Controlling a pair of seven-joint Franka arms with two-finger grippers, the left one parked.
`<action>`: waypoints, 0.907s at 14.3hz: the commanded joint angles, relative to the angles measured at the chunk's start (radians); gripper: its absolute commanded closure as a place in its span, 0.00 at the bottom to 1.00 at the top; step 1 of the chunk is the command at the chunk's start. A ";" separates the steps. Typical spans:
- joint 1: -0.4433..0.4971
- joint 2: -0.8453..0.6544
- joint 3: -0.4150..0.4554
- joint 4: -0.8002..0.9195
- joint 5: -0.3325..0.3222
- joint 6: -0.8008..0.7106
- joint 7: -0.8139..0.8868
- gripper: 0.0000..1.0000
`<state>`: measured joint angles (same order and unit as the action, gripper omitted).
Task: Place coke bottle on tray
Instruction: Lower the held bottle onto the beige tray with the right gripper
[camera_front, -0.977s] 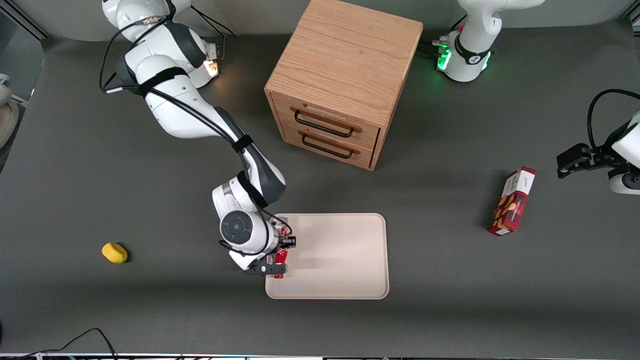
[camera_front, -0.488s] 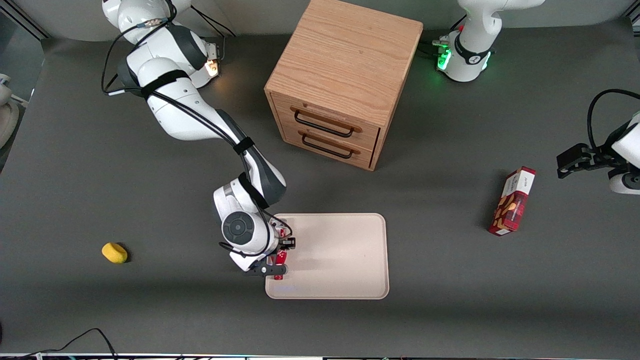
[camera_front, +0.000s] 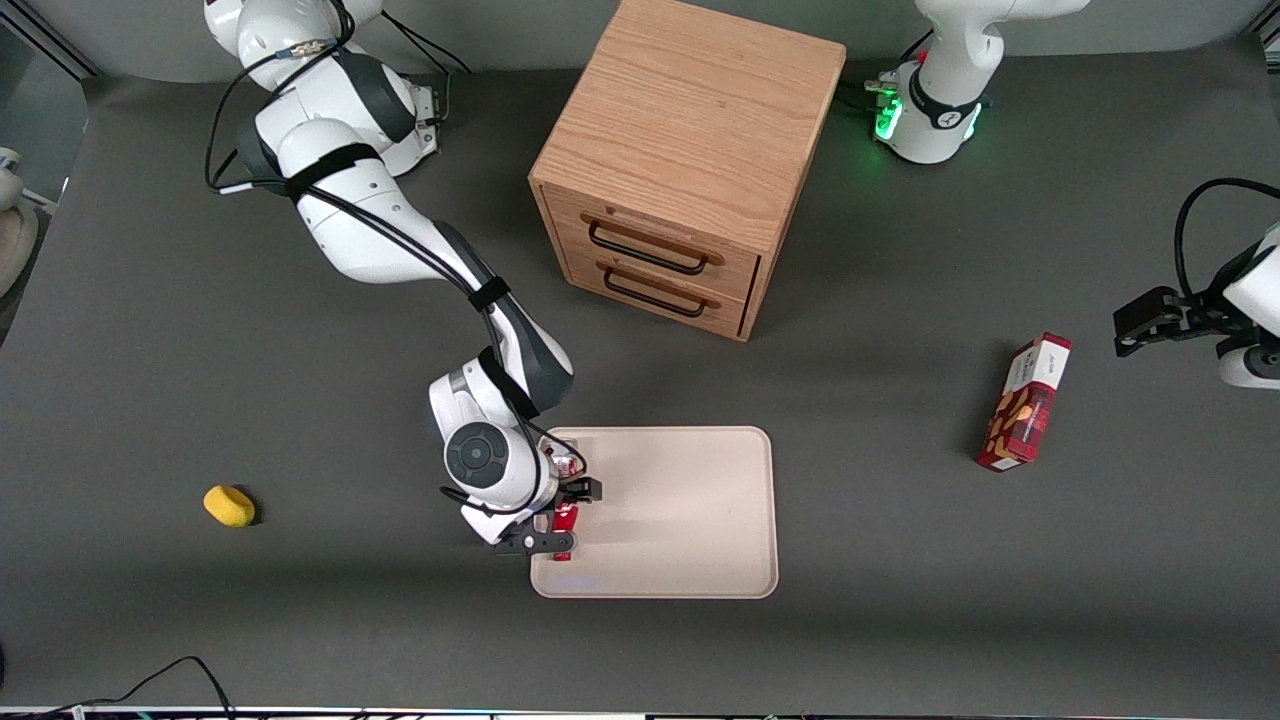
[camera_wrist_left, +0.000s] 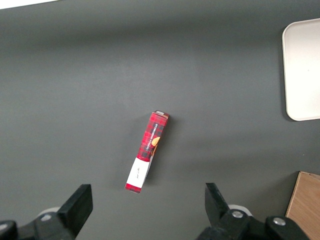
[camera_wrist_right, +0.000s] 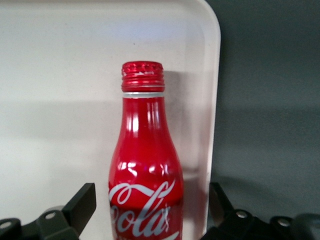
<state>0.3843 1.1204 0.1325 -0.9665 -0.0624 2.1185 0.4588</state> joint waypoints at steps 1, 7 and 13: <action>0.010 0.019 -0.010 0.035 -0.010 0.000 -0.011 0.00; 0.010 0.012 -0.005 0.035 -0.007 -0.002 0.001 0.00; 0.002 -0.033 0.003 0.035 -0.002 -0.017 -0.014 0.00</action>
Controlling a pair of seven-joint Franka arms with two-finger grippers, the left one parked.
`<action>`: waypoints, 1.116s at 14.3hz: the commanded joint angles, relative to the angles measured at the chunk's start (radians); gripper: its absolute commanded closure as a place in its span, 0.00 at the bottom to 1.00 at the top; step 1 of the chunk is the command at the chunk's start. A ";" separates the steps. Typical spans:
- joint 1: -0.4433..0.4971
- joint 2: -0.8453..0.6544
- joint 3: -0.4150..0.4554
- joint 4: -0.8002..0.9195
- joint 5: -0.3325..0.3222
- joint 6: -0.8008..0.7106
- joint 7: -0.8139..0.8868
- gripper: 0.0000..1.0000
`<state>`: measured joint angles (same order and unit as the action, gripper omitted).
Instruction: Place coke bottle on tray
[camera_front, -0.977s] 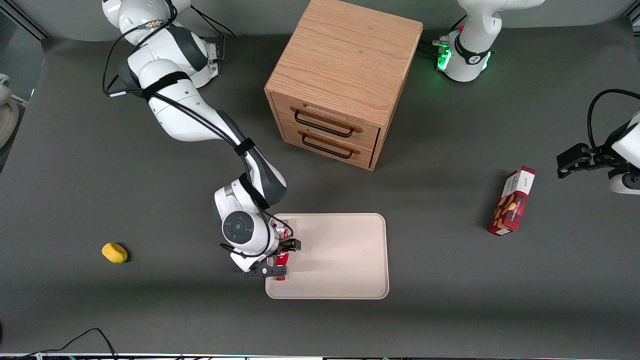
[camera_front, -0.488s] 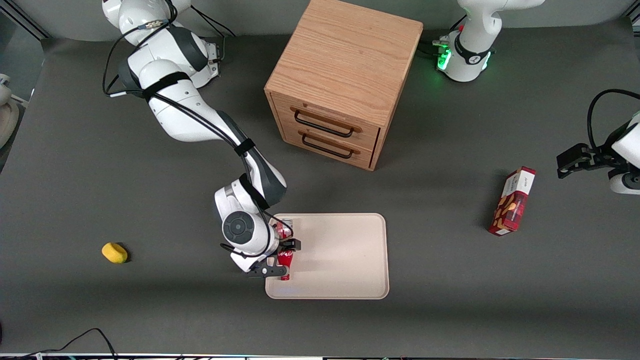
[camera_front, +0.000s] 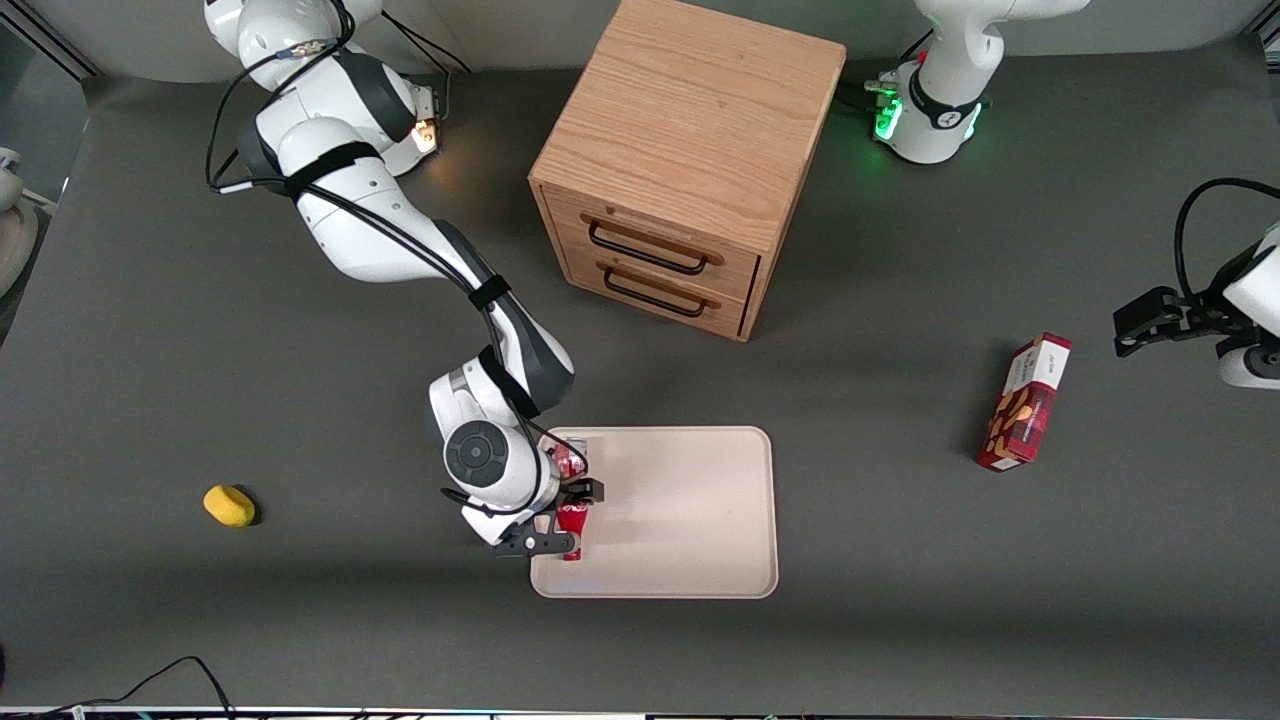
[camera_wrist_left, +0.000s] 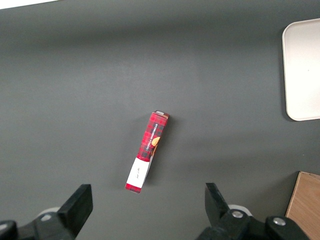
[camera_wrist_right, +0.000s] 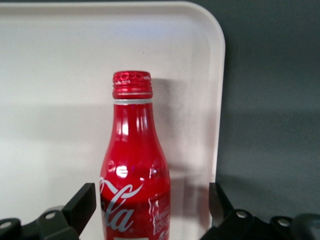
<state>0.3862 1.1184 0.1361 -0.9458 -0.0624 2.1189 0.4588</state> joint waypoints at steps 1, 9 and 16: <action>-0.004 -0.060 0.000 0.013 -0.002 -0.040 -0.023 0.00; -0.108 -0.443 -0.009 -0.164 0.013 -0.319 -0.054 0.00; -0.305 -0.889 -0.013 -0.661 0.016 -0.315 -0.284 0.00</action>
<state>0.1332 0.4069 0.1236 -1.3738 -0.0601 1.7667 0.2268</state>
